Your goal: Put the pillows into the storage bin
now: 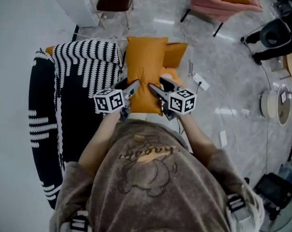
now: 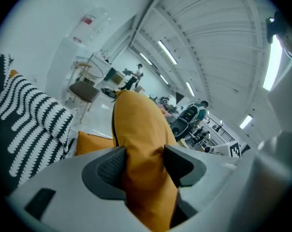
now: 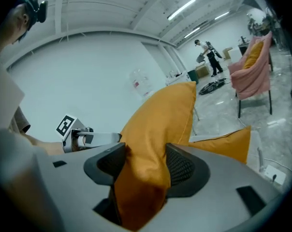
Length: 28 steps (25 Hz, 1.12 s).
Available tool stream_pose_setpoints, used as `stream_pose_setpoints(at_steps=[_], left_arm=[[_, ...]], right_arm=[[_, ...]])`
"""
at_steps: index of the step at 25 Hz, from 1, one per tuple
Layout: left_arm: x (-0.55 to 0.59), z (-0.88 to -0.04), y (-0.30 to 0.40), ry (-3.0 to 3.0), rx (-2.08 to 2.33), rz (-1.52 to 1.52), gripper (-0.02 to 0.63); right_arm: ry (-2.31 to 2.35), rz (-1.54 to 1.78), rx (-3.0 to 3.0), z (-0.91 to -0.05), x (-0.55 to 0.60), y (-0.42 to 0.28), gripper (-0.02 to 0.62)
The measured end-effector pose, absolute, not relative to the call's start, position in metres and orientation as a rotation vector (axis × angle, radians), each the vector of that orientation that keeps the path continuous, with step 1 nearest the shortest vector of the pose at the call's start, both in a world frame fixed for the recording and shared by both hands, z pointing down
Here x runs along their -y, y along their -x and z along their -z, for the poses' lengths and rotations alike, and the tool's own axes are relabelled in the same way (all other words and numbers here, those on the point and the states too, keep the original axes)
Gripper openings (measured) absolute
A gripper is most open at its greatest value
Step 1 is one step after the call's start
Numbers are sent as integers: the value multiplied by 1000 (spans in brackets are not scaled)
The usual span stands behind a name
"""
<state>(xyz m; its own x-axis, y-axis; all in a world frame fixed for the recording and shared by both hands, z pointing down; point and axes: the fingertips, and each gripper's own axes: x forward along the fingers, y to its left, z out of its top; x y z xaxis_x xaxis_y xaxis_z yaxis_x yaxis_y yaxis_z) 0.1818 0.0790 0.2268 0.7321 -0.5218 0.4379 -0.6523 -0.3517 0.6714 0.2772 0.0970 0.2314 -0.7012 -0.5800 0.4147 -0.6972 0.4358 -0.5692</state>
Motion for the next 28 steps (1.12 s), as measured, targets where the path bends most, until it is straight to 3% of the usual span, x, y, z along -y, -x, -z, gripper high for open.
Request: stream_pose_setpoints(at_steps=[10,19,28], left_arm=[[50,-269,-315,-2073,521,-380,245],[100,-333,-394,-2104,193,-674,245],[124,-445,-455,-2124,8,-897,245]], right_arm=[[-1558,-1286,2270,-270,3,-400,252],[-1919,-1513,2011,-337,28,-457,249],[-2104,-1721,1845,-457,41,-498,245]])
